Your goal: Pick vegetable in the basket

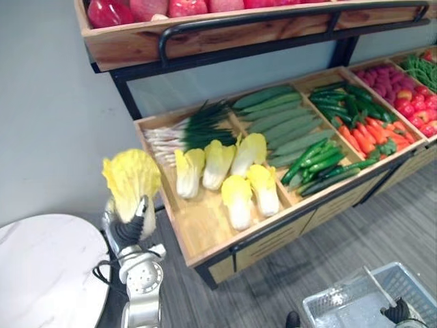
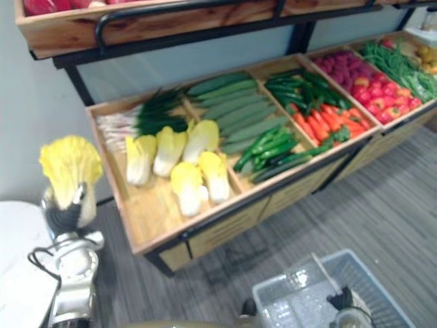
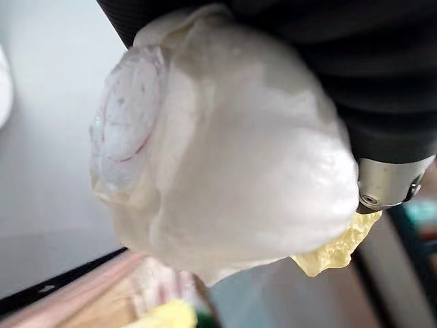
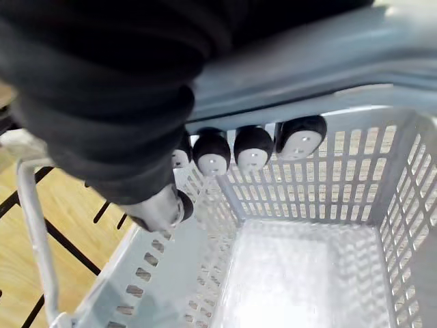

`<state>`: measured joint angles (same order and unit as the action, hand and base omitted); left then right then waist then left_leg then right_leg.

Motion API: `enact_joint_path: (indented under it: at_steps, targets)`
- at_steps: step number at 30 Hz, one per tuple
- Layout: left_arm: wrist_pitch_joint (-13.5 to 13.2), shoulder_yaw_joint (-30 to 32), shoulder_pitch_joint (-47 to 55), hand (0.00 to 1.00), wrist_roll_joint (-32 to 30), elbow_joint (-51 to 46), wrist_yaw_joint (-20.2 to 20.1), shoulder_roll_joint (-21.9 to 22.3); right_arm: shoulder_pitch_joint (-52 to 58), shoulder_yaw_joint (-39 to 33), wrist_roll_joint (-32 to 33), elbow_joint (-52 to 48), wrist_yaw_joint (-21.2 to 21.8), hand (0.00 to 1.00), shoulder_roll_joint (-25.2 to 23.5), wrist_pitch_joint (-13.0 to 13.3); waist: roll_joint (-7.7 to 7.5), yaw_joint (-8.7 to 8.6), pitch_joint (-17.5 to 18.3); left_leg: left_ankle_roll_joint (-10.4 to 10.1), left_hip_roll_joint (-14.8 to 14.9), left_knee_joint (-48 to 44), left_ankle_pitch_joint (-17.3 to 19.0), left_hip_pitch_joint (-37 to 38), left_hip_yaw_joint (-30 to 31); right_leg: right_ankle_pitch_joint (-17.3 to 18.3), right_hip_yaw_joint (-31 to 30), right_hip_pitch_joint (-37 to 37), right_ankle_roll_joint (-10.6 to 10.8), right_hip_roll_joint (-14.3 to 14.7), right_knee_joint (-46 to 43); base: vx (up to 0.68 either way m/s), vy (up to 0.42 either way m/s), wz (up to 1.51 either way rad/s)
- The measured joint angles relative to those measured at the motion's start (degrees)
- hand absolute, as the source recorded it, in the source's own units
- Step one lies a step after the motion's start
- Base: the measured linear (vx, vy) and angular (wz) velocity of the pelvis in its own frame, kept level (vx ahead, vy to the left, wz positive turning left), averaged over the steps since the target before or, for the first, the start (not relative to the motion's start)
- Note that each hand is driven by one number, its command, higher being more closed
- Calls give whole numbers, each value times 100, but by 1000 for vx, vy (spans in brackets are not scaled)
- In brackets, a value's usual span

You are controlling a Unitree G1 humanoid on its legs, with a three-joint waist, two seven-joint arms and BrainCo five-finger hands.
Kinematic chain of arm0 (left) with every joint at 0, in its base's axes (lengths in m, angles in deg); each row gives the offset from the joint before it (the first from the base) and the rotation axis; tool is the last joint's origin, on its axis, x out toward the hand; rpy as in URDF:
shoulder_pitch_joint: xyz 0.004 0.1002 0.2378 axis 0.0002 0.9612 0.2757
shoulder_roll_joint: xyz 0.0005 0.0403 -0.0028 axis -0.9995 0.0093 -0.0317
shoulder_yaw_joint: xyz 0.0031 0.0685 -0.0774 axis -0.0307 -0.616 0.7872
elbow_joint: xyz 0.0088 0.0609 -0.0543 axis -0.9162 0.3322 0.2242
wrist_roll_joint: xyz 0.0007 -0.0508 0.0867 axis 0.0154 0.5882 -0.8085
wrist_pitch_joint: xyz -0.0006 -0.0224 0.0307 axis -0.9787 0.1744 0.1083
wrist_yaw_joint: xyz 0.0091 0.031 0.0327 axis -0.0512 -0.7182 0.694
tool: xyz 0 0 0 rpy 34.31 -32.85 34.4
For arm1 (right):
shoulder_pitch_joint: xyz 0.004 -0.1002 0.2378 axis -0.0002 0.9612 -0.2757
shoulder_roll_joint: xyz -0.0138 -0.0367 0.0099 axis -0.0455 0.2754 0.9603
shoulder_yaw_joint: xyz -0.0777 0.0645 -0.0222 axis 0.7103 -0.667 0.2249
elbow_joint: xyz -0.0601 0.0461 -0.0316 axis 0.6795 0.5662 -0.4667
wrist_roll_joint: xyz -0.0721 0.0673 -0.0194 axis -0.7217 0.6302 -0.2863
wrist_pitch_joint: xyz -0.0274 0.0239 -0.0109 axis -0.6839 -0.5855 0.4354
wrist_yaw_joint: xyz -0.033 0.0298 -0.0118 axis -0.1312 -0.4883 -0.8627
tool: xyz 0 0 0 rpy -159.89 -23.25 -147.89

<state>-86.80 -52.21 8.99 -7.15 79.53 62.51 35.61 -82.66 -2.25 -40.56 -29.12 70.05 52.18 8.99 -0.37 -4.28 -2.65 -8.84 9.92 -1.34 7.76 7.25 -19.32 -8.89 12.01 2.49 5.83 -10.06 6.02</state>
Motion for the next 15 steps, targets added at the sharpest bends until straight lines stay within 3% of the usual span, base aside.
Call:
enact_joint_path:
  at_steps: [3,10,11,15]
  targets:
    - [-59,-404,4,100,-7,-457,-68,1,-186,522,0,-385,127,100,370,119,60,20,-15,-3,-10,-40,120,202,-569,-108,-615,198,5,100,-23,-63,-17,-96]
    - [-617,-1893,-24,100,63,-987,-725,1,-831,2262,2,-1410,382,100,1152,196,250,-14,-81,-56,-116,-412,737,849,-2289,-383,-2533,663,132,570,-120,-110,-3,-143]
    - [-705,-2130,-64,100,111,-1023,-862,-5,-1022,2535,0,-1446,438,100,1217,194,278,-14,-90,-66,-194,-446,830,948,-2594,-435,-2854,760,210,644,-118,-102,15,-139]
    - [-850,-2684,-210,100,537,-1006,-1184,-68,-1285,2966,-2,-1637,581,100,1233,195,271,-17,-148,-91,-358,-492,959,1119,-3144,-583,-3418,864,200,751,-39,-64,14,-82]
